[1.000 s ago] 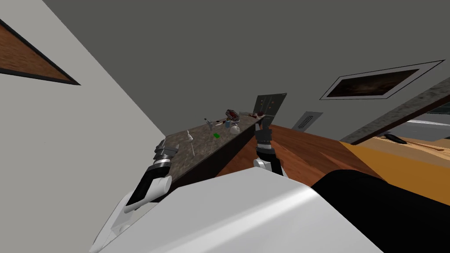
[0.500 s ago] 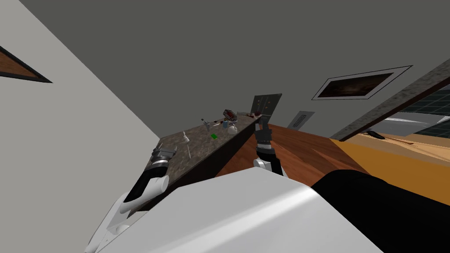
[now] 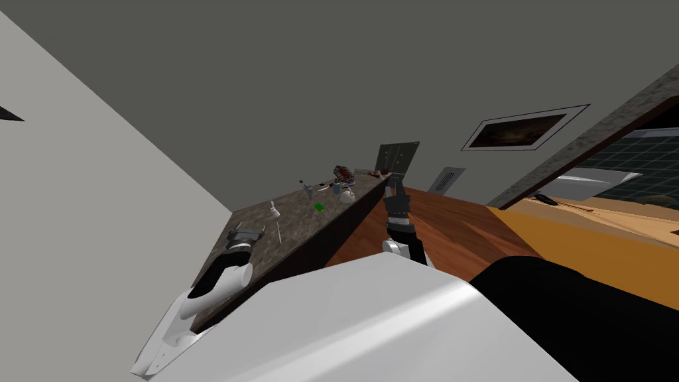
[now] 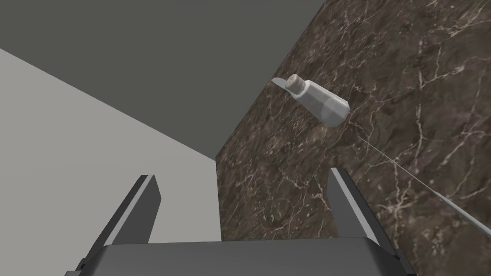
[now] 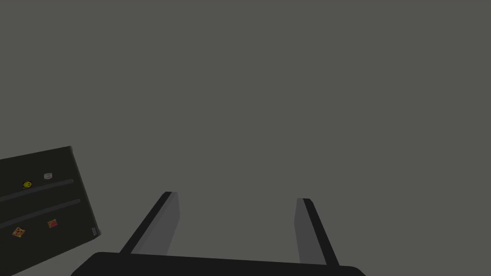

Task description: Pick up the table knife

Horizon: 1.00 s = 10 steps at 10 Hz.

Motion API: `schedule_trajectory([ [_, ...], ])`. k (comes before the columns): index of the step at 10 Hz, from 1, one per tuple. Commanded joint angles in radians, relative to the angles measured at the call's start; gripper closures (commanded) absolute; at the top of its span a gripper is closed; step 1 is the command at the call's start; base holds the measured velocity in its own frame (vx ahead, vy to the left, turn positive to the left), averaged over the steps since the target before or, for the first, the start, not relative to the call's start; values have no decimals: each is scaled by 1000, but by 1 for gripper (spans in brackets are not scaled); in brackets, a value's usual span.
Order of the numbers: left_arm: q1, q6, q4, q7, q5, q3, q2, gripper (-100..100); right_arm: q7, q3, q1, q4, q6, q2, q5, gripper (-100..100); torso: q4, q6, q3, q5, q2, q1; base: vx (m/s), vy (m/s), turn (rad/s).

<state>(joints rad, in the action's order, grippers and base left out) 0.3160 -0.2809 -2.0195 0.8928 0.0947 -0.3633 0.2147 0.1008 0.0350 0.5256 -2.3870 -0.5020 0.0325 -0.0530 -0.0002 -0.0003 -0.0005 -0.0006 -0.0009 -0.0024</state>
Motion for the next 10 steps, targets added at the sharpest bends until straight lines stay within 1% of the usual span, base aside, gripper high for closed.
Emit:
schedule_trajectory([
  [1, -4, -38, 5, 42, 4, -9, -1, -100, 0, 0, 0, 0, 0, 0, 0, 0, 0, 0, 0, 0, 0, 0, 15, -32, -38],
  [2, -20, -76, 30, 75, 15, -29, 3, -100, 0, 0, 0, 0, 0, 0, 0, 0, 0, 0, 0, 0, 0, 0, 28, -46, -83],
  [3, -20, -88, 30, 94, 15, -29, 3, -100, 0, 0, 0, 0, 0, 0, 0, 0, 0, 0, 0, 0, 0, 0, 24, -35, -25],
  [4, -37, -123, 57, 126, 25, -47, 7, -100, 0, 0, 0, 0, 0, 0, 0, 0, 0, 0, 0, 0, 0, 0, 20, -45, -53],
  [5, -37, -137, 57, 146, 25, -47, 7, -100, 0, 0, 0, 0, 0, 0, 0, 0, 0, 0, 0, 0, 0, 0, 18, -35, -28],
  [6, -55, -176, 84, 178, 36, -65, 13, -100, 0, 0, 0, 0, 0, 0, 0, 0, 0, 0, 0, 0, 0, 0, 29, -39, -54],
  [7, -55, -185, 84, 197, 36, -65, 13, -100, 0, 0, 0, 0, 0, 0, 0, 0, 0, 0, 0, 0, 0, 0, 21, -32, -21],
  [8, -73, -221, 111, 231, 47, -83, 19, -100, 0, 0, 0, 0, 0, 0, 0, 0, 0, 0, 0, 0, 0, 1, 36, -44, -55],
  [9, -73, -233, 111, 247, 47, -83, 19, -100, 0, 0, 0, 0, 0, 0, 0, 0, 0, 0, 0, 0, -1, 0, 30, -35, -18],
  [10, -92, -268, 137, 282, 57, -99, 26, -100, 0, 0, 0, 0, 0, 0, 0, 0, 0, -1, 0, 0, 0, 0, 26, -36, -32],
])
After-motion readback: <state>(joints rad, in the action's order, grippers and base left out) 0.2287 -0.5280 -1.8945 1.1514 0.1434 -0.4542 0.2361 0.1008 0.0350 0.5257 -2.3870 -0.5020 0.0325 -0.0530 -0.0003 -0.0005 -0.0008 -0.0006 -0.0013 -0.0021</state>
